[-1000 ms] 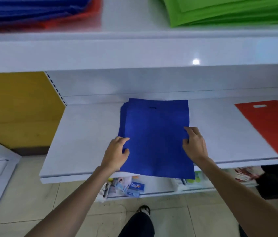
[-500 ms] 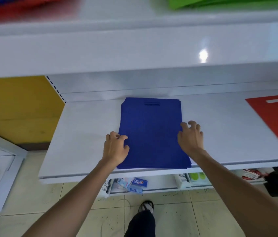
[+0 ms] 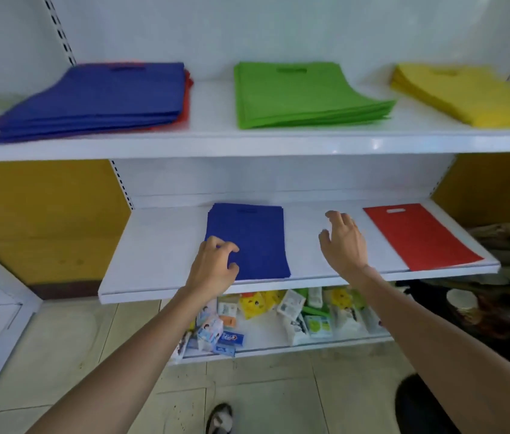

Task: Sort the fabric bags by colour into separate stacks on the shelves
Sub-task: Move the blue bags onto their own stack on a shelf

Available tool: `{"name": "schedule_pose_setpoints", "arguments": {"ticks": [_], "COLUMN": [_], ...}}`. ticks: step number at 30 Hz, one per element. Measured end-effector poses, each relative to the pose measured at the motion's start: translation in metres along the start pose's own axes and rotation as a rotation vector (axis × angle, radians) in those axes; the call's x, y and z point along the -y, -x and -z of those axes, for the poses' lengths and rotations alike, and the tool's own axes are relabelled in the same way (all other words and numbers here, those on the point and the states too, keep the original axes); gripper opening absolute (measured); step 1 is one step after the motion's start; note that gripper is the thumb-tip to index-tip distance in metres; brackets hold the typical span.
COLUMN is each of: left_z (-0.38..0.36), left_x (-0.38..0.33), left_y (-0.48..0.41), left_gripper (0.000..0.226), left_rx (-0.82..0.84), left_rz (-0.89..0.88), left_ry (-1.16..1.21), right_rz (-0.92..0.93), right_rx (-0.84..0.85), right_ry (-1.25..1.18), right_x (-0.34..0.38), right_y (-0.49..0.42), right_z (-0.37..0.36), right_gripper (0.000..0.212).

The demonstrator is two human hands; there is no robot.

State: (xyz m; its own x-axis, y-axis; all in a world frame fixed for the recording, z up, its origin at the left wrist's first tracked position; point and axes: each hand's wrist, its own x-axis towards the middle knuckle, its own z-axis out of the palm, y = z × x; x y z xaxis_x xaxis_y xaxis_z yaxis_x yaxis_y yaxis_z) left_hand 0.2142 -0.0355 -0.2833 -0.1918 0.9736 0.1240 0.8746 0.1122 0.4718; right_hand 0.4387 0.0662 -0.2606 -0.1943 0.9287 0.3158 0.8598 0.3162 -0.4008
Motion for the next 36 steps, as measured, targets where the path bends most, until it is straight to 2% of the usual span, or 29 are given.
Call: {"name": "schedule_pose_setpoints", "arguments": {"ticks": [7,12,15,17,22,24,26,28,30,33,36], "left_z": [0.1,0.177,0.219,0.245,0.299,0.315,0.326,0.326,0.32,0.312,0.311], "left_x": [-0.039,-0.038,-0.012,0.015,0.094,0.126,0.153,0.171,0.185,0.196,0.198], "left_y": [-0.003,-0.021,-0.035,-0.049,-0.091,-0.112,-0.131,-0.144,-0.155,-0.165,-0.168], "left_gripper": [0.03,0.027,0.026,0.025,0.025,0.025,0.025,0.03,0.038,0.032,0.029], "left_rx": [-0.272,-0.503,-0.589,-0.579,-0.562,-0.506,-0.374,-0.264,-0.27,-0.369,-0.465], "left_rz": [-0.212,-0.257,-0.245,-0.208,-0.003,0.143,0.306,0.405,0.42,0.406,0.327], "left_ry": [-0.01,0.03,0.021,-0.025,-0.106,-0.145,-0.123,-0.072,-0.047,0.013,0.054], "right_rz": [0.271,0.389,0.42,0.423,0.394,0.317,0.255,0.183,0.076,-0.08,-0.092], "right_rx": [-0.327,-0.442,-0.423,-0.408,-0.271,-0.125,0.053,0.143,0.151,0.107,0.035], "right_ry": [-0.151,-0.221,-0.233,-0.236,-0.209,-0.148,-0.117,-0.148,-0.197,-0.15,-0.087], "right_x": [0.075,0.147,0.187,0.21,0.259,0.276,0.293,0.304,0.312,0.319,0.321], "right_y": [-0.024,-0.064,-0.091,-0.109,-0.161,-0.184,-0.204,-0.221,-0.235,-0.245,-0.245], "right_z": [0.087,0.107,0.1,0.091,0.057,0.041,0.022,0.003,-0.014,-0.034,-0.042], "right_gripper": [0.029,0.032,0.033,0.033,0.027,0.021,0.027,0.032,0.036,0.042,0.041]}}
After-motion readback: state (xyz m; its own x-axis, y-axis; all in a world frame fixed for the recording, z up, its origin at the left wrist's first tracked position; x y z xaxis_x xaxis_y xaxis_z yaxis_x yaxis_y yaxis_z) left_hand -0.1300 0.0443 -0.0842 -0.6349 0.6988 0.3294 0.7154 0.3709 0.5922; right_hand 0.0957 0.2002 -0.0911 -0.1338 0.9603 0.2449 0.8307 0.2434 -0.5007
